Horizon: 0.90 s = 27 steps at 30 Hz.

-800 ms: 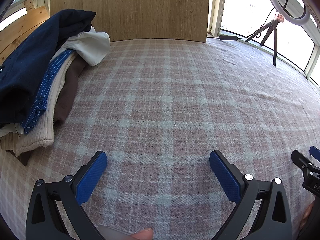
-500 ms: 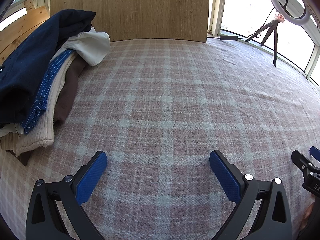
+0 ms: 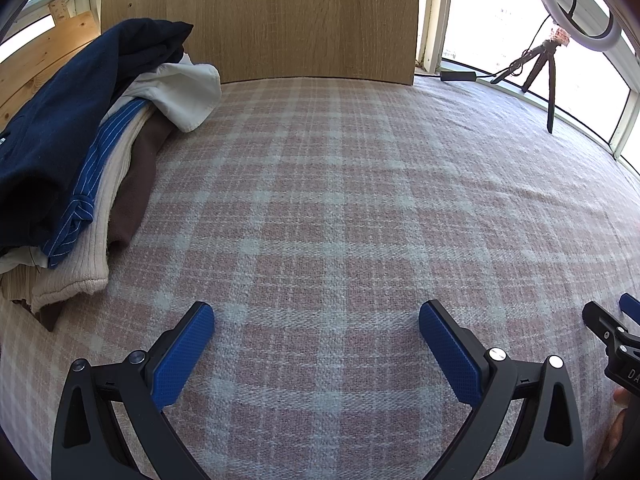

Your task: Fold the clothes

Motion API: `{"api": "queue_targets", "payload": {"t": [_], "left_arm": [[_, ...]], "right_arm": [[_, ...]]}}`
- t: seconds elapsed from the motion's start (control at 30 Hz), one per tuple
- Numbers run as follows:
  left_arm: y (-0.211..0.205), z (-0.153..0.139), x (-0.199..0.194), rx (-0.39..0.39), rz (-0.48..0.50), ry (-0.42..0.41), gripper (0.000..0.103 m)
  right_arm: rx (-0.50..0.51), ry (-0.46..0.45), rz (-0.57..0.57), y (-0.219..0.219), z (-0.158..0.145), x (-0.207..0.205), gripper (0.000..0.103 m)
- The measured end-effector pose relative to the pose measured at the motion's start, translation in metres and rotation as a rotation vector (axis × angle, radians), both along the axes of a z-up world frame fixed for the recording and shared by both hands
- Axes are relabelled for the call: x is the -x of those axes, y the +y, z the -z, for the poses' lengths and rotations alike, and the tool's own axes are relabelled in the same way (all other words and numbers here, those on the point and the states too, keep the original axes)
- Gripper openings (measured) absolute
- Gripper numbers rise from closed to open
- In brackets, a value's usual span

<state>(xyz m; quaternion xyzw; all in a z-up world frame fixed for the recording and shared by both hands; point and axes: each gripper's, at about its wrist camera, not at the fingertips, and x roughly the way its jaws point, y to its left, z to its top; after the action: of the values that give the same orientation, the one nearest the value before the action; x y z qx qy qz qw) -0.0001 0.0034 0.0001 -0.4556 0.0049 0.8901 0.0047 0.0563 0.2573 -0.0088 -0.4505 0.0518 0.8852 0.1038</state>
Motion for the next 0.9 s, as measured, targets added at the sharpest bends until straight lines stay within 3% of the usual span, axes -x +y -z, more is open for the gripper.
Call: {"api": "queue_targets", "payload": {"t": [0.27, 0.53, 0.67, 0.9], "left_arm": [[-0.003, -0.001, 0.001, 0.001, -0.009, -0.011, 0.103], [0.002, -0.008, -0.005, 0.033, 0.016, -0.071, 0.101], [0.004, -0.033, -0.027, 0.07, 0.041, -0.023, 0.101], [-0.007, -0.101, -0.059, 0.028, 0.072, 0.07, 0.101]], "right_arm": [[0.001, -0.022, 0.0, -0.003, -0.001, 0.003, 0.103], [0.007, -0.111, 0.031, -0.004, -0.003, 0.007, 0.103], [-0.01, -0.098, 0.017, -0.016, -0.019, -0.01, 0.103], [0.015, -0.008, -0.011, -0.029, -0.072, -0.038, 0.103]]}}
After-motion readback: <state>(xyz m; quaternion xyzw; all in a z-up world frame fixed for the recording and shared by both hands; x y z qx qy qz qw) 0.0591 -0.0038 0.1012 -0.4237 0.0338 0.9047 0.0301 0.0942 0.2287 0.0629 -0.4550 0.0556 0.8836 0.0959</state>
